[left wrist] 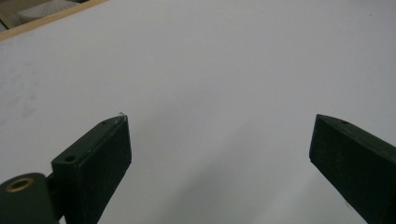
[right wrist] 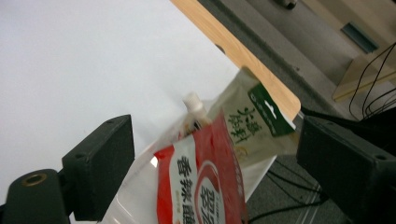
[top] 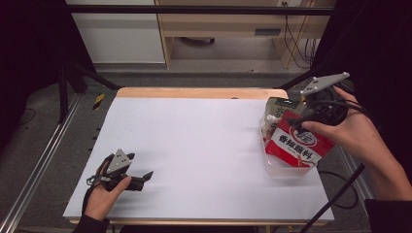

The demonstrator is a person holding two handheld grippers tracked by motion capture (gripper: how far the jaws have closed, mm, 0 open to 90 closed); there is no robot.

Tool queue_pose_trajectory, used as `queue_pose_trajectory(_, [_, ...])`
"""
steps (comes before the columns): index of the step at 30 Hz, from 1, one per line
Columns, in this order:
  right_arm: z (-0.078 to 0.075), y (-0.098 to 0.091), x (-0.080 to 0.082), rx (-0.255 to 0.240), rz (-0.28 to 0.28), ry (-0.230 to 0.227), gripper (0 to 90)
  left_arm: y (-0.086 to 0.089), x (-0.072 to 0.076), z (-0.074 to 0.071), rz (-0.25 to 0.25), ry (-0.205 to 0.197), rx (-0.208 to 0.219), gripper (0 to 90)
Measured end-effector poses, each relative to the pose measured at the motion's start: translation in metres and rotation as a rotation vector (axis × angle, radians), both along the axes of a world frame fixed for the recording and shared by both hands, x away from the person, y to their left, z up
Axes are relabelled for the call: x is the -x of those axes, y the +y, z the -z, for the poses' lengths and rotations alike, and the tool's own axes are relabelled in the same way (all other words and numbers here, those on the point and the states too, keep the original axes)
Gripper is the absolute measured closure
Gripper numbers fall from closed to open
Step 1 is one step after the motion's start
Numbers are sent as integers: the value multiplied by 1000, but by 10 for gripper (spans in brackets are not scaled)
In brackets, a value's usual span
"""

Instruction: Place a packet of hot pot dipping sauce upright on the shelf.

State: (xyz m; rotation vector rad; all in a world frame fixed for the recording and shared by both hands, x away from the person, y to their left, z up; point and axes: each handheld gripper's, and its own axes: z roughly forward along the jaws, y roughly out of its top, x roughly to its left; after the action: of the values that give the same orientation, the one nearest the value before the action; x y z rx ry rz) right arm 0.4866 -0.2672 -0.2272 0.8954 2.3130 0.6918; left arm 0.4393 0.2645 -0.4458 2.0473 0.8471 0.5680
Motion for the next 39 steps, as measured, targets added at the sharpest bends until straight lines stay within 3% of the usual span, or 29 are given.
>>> queue_pose_trajectory(12, [-16,40,2,-7,-28,-51,111,1,0,-1,-1,-2,3,55])
queue_pose_trajectory(22, [-19,78,8,-32,-52,-109,110,1,0,-1,-3,-3,2,54])
queue_pose_trajectory(33, [3,118,13,-90,-84,-119,121,2,0,-1,-3,-5,3,54])
queue_pose_trajectory(39, [32,132,16,-110,-100,-76,120,2,0,-1,-3,-6,4,53])
